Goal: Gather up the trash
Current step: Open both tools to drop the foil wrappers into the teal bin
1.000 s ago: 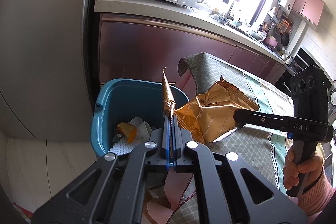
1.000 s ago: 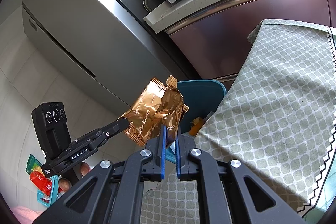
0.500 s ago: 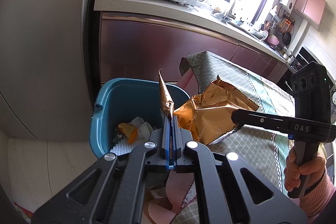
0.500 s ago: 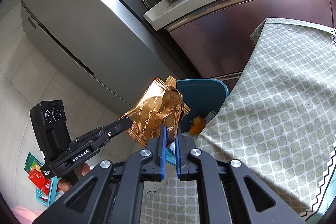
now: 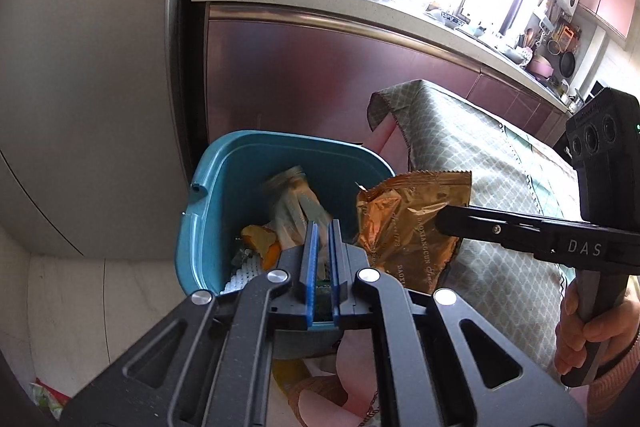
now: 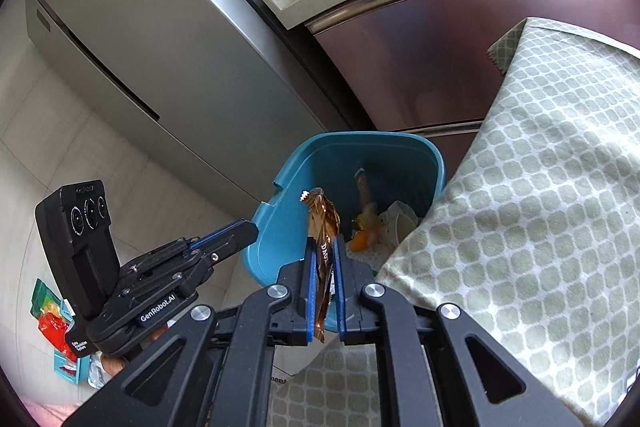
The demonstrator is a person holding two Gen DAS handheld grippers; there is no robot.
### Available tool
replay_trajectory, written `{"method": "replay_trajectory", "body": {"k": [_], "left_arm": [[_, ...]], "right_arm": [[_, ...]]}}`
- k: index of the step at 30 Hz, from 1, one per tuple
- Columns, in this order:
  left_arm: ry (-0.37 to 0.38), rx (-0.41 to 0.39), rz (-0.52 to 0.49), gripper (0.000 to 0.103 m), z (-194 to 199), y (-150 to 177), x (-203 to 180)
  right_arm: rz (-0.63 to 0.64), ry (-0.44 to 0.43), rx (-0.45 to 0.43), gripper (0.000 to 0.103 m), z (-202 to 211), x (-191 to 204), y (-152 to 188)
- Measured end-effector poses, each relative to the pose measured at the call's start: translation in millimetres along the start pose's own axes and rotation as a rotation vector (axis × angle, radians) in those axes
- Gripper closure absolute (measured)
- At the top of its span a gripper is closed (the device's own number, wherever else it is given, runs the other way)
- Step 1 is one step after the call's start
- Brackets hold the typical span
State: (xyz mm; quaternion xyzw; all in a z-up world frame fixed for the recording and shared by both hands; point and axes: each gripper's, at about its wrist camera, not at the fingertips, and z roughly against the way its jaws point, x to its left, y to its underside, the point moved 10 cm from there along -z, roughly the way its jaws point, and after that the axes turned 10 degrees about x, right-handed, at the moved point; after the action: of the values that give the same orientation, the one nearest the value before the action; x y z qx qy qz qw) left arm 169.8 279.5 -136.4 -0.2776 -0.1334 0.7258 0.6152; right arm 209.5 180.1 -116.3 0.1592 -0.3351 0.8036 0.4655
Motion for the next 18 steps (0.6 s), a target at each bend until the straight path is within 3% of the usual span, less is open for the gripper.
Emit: {"method": "replay_trajectory", "body": {"k": [18], "left_arm": [[0.001, 0.009, 0.033, 0.098, -16, -1, 10]], "right_arm": [[0.001, 0.018, 0.009, 0.095, -15, -2, -11]]}}
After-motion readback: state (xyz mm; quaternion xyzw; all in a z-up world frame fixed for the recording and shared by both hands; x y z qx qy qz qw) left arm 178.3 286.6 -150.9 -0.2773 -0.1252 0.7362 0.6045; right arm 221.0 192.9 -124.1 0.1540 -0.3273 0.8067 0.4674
